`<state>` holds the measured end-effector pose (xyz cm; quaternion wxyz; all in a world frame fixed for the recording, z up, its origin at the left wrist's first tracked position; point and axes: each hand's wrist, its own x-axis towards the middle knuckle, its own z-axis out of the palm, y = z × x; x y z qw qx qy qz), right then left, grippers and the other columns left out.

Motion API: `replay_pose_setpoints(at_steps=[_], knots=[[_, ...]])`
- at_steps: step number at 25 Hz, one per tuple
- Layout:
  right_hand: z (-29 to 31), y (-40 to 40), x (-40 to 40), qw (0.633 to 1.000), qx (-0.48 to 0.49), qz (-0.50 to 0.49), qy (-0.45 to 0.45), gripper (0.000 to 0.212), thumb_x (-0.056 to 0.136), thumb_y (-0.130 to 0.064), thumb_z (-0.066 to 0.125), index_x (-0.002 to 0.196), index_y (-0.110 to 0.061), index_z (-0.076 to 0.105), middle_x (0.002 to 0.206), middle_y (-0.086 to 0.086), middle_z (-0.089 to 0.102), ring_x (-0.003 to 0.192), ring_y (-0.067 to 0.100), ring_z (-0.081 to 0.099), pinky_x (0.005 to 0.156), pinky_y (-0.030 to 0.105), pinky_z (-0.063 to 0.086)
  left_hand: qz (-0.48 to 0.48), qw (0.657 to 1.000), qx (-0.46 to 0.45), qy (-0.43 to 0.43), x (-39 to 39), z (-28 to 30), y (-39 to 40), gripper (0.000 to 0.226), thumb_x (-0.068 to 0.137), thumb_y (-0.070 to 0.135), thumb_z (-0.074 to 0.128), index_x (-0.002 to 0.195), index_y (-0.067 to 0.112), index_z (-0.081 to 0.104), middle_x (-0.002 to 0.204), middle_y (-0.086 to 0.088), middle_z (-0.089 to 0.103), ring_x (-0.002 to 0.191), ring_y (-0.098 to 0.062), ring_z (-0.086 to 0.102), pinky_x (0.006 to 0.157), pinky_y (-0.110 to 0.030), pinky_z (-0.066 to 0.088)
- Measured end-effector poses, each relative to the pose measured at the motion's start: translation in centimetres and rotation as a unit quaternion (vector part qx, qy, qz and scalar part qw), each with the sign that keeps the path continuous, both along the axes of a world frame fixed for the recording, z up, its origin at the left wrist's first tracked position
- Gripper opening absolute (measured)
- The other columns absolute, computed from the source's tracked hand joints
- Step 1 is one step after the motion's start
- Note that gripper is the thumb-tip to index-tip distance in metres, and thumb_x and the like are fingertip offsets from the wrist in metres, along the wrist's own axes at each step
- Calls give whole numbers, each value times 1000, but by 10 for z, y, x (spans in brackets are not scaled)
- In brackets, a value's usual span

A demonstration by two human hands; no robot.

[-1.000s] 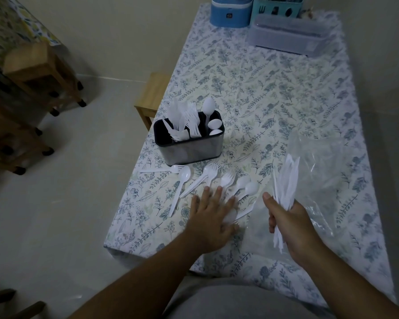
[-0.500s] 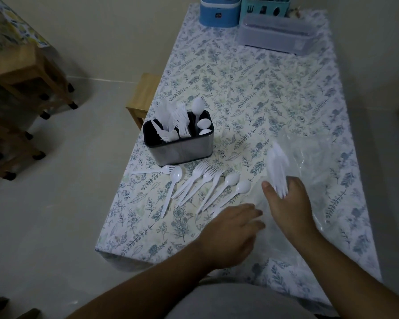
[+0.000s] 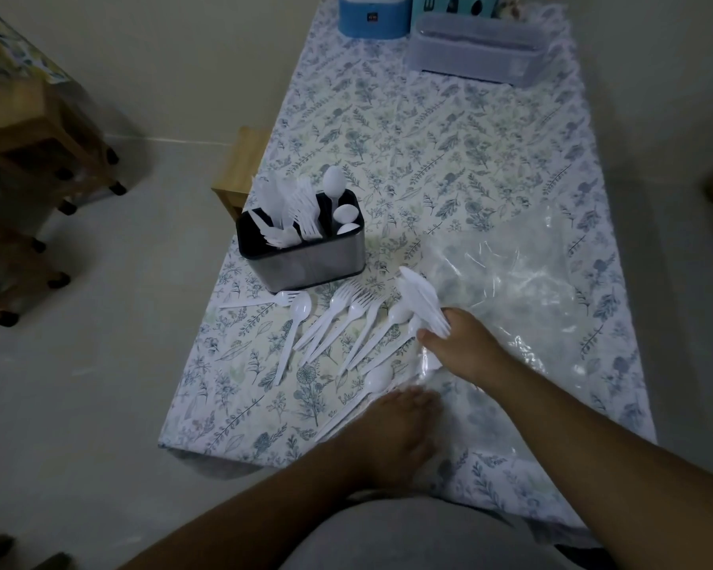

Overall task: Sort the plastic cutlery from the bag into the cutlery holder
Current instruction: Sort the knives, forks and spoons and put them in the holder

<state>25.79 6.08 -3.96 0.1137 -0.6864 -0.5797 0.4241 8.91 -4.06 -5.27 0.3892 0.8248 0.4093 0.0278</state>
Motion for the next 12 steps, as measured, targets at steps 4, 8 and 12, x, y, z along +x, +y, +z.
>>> replay_pose_setpoints(at_steps=[4, 8, 12], knots=[[28, -22, -3, 958, -32, -199, 202, 20, 95, -33, 68, 98, -13, 66, 84, 7, 72, 71, 22, 69, 65, 38, 58, 380, 895, -156, -174, 4, 33, 14, 29, 104, 32, 45, 123, 23, 64, 119, 6, 67, 110, -7, 61, 91, -23, 47], [50, -27, -29, 807, -18, -389, 445, 15, 94, -20, 70, 99, -6, 65, 71, 3, 67, 64, 16, 67, 68, 34, 60, 601, 567, -439, -352, 19, 45, 36, 53, 105, 50, 30, 117, 10, 64, 116, -9, 70, 107, -22, 65, 97, -35, 47], [62, -42, -72, 849, -14, -335, 409, 12, 93, -20, 72, 94, -8, 69, 78, 8, 76, 77, 21, 76, 76, 38, 63, 618, 438, -451, -472, 34, 64, 51, 62, 102, 54, 32, 118, 8, 69, 113, -14, 74, 110, -28, 68, 101, -39, 48]])
